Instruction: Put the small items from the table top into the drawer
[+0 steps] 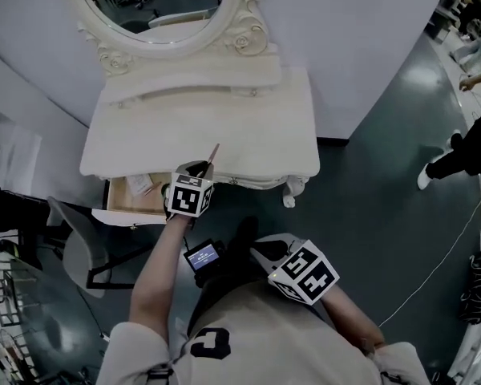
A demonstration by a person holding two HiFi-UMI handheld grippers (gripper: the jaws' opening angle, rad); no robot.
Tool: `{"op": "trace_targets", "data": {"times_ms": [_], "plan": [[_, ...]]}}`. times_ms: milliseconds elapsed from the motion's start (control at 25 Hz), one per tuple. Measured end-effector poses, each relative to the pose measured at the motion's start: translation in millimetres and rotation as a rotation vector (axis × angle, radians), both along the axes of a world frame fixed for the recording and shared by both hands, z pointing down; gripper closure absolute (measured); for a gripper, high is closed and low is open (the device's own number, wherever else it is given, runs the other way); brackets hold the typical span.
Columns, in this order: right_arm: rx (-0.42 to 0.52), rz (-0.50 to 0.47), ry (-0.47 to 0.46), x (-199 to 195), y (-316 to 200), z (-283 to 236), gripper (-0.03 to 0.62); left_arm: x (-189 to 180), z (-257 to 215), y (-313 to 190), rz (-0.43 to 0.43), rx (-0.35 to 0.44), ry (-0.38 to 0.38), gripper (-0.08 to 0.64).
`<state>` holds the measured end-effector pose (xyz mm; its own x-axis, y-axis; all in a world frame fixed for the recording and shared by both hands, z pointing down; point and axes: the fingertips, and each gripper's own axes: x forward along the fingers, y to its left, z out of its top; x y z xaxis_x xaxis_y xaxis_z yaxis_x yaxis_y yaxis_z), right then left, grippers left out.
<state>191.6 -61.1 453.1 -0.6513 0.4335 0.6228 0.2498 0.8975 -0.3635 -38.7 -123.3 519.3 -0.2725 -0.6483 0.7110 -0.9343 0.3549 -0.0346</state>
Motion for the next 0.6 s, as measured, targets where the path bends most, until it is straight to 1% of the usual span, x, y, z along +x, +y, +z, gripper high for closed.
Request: {"op": "trace_targets", "data": {"times_ms": [120, 280, 440, 600], "plan": [[0.001, -0.021, -0.005, 0, 7, -3, 0.565, 3, -10, 12, -0.008, 0.014, -0.01, 0.468], [0.009, -0.022, -0.004, 1, 9, -5, 0.565, 6, -19, 22, -0.007, 0.025, -0.023, 0.468], [0.019, -0.028, 0.014, -4, 15, -2, 0.565, 3, -24, 35, -0.012, 0.06, 0.003, 0.468], [0.038, -0.031, 0.031, -17, 26, -2, 0.565, -4, -29, 51, -0.006, 0.079, 0.001, 0.468]]}}
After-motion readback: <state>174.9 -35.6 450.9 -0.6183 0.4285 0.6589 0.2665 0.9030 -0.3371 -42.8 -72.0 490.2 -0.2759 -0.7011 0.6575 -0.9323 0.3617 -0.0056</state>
